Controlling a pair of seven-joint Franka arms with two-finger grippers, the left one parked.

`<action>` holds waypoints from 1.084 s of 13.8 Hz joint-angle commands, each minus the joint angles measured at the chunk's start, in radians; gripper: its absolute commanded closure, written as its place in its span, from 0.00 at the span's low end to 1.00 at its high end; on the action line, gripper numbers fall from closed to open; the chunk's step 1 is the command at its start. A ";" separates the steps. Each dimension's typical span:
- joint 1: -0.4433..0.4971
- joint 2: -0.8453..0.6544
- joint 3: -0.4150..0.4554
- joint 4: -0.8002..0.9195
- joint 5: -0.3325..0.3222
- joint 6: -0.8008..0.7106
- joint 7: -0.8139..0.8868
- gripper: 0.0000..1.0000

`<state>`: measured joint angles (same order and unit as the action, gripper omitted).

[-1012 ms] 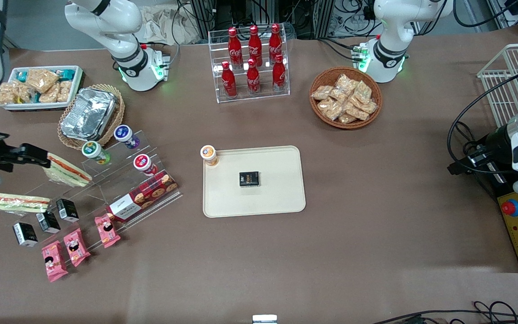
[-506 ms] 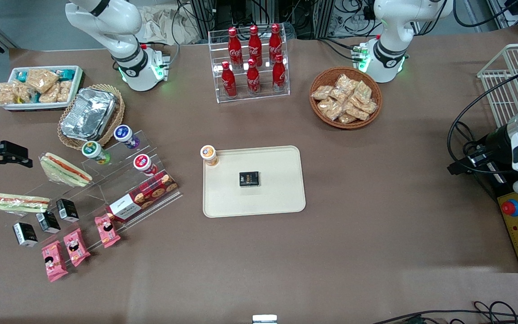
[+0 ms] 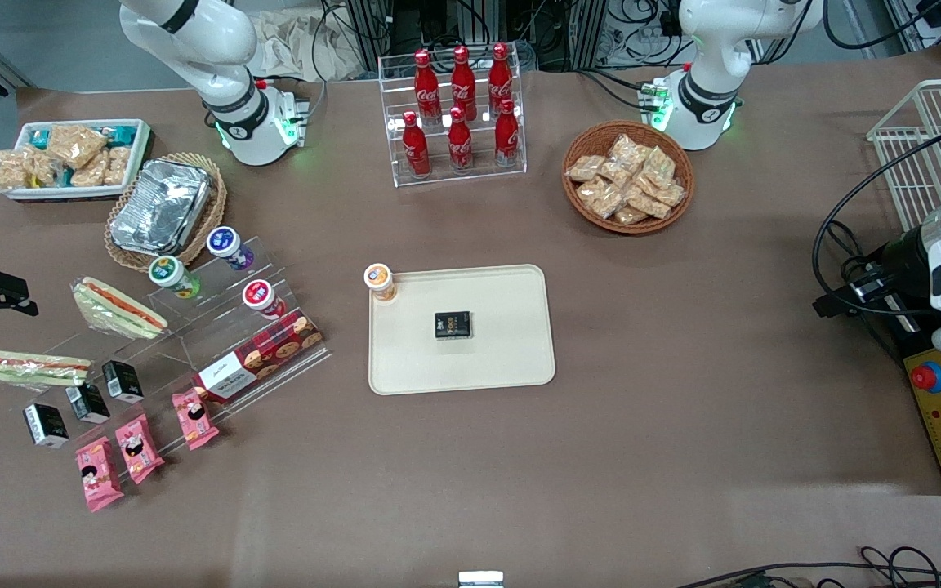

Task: Place sandwich on tray
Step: 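Move the right gripper over the acrylic stand toward the wrapped sandwiches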

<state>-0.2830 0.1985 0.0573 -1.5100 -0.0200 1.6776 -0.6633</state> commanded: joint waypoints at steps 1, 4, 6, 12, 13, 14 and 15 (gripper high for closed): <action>-0.007 0.005 0.006 0.013 -0.009 0.004 -0.015 0.00; 0.005 0.004 0.007 0.013 -0.005 0.004 0.008 0.01; -0.005 0.007 0.007 0.013 -0.003 0.002 0.097 0.01; -0.033 0.068 -0.017 0.056 -0.063 0.008 0.333 0.01; -0.035 0.081 -0.033 0.057 -0.063 0.008 0.373 0.01; -0.035 0.088 -0.062 0.057 -0.063 0.010 0.430 0.01; -0.035 0.091 -0.091 0.056 -0.066 0.019 0.485 0.01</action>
<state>-0.3121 0.2535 0.0019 -1.4984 -0.0625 1.6939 -0.2719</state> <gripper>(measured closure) 0.009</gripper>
